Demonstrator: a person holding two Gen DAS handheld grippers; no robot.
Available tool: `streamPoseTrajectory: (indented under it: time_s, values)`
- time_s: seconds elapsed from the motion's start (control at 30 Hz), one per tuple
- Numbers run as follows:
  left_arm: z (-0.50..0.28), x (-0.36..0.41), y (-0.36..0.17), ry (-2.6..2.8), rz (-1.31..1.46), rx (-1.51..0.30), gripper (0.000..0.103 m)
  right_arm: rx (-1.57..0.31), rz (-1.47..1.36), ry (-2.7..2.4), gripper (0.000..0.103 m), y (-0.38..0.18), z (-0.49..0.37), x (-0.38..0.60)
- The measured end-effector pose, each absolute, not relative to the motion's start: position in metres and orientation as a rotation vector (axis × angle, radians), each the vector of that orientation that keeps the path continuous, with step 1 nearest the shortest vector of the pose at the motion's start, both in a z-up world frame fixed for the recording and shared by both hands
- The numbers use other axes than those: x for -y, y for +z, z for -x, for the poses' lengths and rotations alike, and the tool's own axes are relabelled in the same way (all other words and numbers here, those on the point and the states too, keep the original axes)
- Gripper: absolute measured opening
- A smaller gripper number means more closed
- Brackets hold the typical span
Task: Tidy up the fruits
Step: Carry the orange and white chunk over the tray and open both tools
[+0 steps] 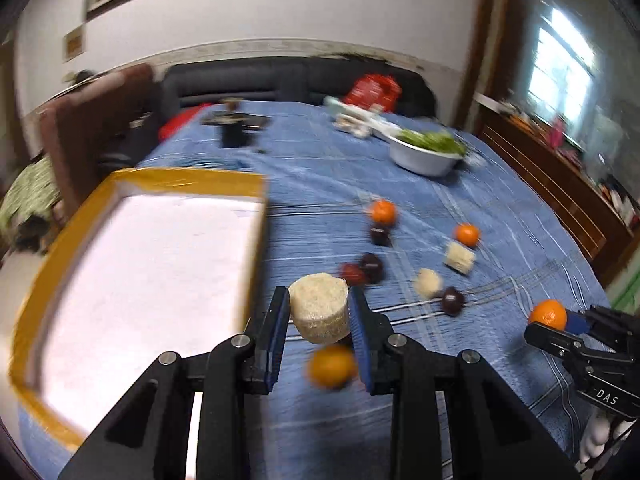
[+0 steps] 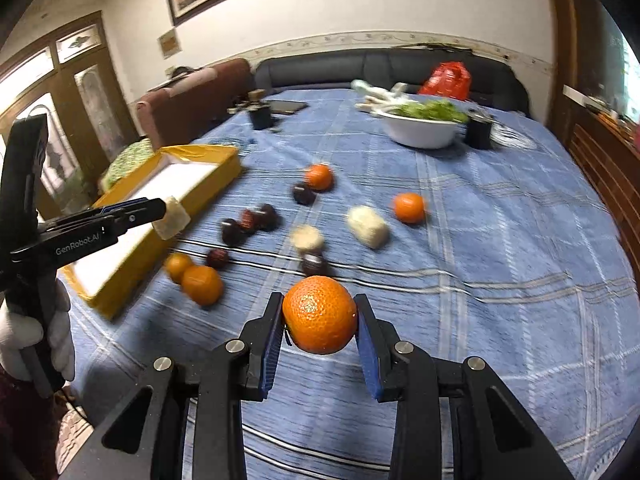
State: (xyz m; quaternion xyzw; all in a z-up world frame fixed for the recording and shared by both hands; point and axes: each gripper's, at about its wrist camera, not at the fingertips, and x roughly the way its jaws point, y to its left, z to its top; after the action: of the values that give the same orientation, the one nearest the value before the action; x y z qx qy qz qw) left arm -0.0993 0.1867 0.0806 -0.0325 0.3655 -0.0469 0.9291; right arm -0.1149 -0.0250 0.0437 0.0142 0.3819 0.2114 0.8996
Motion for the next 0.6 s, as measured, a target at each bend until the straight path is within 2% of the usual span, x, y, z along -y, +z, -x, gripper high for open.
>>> streamPoseTrajectory:
  time_s: [0.37,0.6]
  values:
    - [0.124,-0.3,0.068,0.198,0.211,-0.763,0.029,-0.791,0.057,0.768,0.038,0.064,0.112,-0.125]
    - [0.13,-0.329,0.062,0.225,0.282,-0.772,0.029,-0.842,0.123,0.842,0.038,0.044,0.09,-0.204]
